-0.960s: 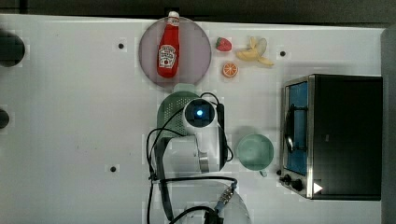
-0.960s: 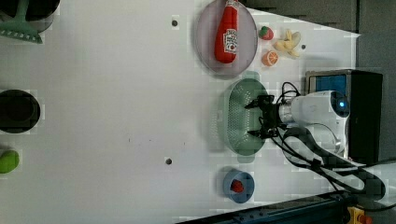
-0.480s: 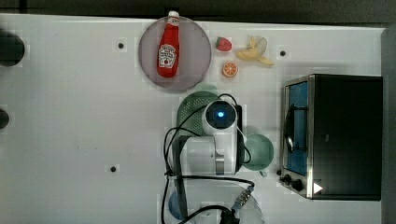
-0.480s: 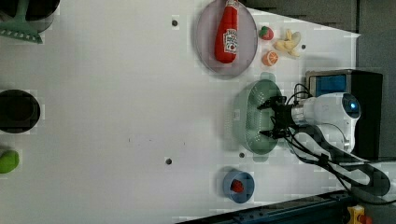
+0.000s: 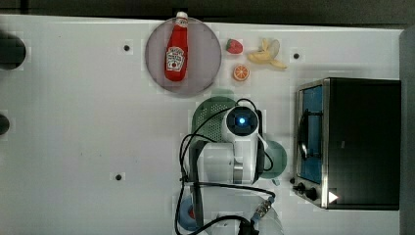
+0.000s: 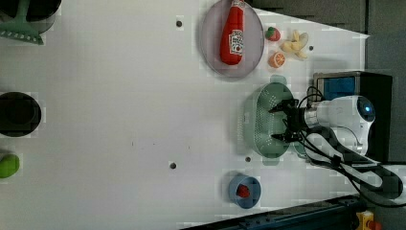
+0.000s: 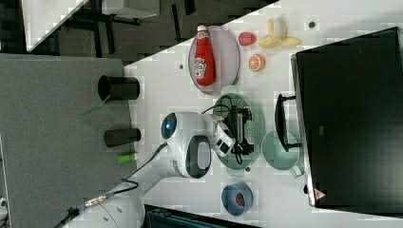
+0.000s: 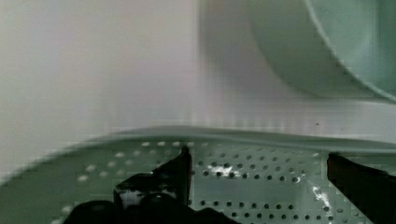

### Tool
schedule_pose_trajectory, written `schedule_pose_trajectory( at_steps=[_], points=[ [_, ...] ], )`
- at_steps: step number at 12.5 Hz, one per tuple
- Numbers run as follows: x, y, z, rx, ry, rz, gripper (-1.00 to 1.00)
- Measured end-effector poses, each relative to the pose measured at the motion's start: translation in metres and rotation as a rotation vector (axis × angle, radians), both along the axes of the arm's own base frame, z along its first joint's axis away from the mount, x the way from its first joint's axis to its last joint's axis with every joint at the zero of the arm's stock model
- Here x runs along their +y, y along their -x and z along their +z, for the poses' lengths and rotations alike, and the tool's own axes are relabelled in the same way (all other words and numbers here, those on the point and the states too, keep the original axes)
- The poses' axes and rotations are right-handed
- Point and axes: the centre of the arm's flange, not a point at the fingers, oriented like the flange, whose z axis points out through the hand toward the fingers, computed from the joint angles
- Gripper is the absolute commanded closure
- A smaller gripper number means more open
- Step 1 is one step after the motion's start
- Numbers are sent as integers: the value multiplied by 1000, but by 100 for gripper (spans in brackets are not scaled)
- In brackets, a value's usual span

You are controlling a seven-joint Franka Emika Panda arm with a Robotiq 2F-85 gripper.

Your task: Drag strainer left to right.

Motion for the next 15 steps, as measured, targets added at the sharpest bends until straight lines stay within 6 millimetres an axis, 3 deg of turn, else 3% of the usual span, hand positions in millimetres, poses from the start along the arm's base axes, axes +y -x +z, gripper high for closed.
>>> schedule_pose_trajectory(
  at_steps=[3, 6, 8, 10, 13, 15],
  points=[
    [2, 0, 25, -1, -20, 120, -100],
    [16, -4, 83, 19, -23, 209, -100],
    [33, -18, 145, 31, 10, 280, -100],
    [44, -32, 225, 35, 15, 321, -100],
    [47, -17, 335, 25, -106, 383, -100],
    [46, -8, 394, -50, -102, 486, -100]
  ],
)
